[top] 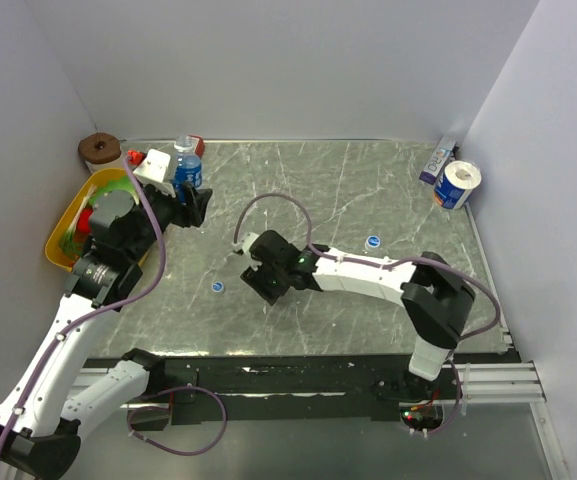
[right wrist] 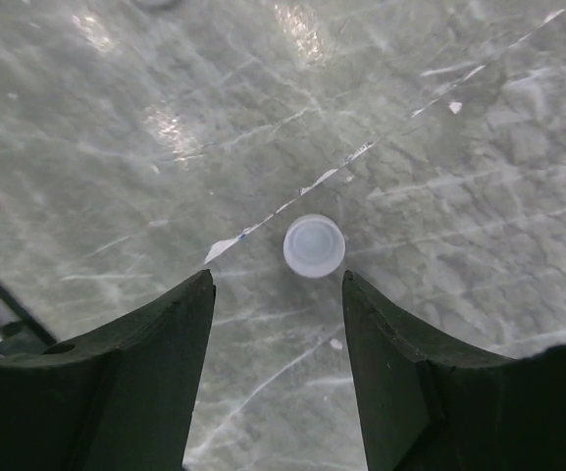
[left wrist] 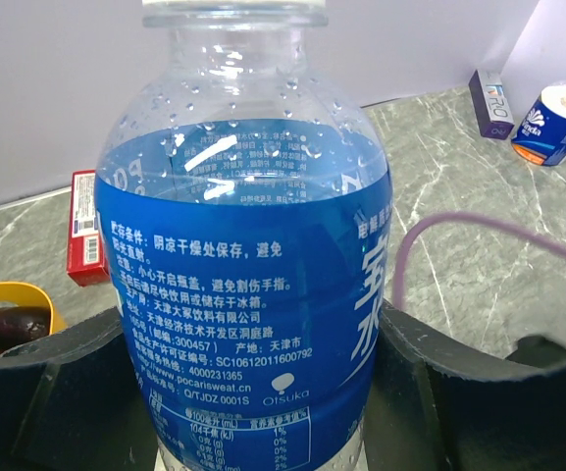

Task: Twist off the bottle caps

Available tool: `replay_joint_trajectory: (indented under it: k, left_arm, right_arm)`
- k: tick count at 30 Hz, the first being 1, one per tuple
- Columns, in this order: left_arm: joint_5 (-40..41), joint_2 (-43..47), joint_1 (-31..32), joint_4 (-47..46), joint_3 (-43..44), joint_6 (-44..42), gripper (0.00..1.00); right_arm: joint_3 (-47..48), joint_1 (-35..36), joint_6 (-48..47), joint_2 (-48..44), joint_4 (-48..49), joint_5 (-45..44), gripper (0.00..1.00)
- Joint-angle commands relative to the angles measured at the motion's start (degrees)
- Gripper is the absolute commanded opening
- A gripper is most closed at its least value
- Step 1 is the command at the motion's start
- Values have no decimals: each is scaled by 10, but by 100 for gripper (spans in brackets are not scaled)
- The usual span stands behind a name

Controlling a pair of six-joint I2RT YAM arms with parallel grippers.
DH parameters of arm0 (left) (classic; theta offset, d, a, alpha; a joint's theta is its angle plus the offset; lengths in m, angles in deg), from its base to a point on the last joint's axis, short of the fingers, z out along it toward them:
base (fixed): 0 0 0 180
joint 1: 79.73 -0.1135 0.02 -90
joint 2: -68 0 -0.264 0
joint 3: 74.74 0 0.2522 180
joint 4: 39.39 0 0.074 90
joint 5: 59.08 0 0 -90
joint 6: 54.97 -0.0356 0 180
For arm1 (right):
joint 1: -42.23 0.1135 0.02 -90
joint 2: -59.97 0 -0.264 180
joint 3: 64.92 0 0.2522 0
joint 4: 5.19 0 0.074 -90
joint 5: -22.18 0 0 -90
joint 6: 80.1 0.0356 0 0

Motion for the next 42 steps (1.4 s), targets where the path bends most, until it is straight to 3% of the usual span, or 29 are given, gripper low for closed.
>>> replay_joint_trajectory:
  k: [1, 10, 16, 21, 26, 36, 42]
  left_arm:
    - [6, 5, -4, -22, -2, 1, 47]
    - [-1, 6, -8, -23, -6, 2, 47]
    - [-4, 5, -9, -23, -7, 2, 46]
    - [-5, 7, -9, -23, -8, 1, 46]
    - [-6, 7, -9, -24, -9, 1, 46]
    - [-6, 7, -10, -22, -9, 1, 46]
    - [-9, 9, -10, -23, -12, 1, 46]
  right_arm:
    - [24, 13, -25, 38, 35, -39, 61]
    - [18, 16, -35, 93, 50, -101, 58]
    - [16, 16, -40, 109, 62, -97, 55]
    - [21, 13, -38, 117, 52, -77, 35]
    - [-3, -10, -8, 82, 73, 24, 21]
    - [10, -24, 81, 76, 160, 153, 22]
    - [38, -13, 79, 95, 163, 46, 25]
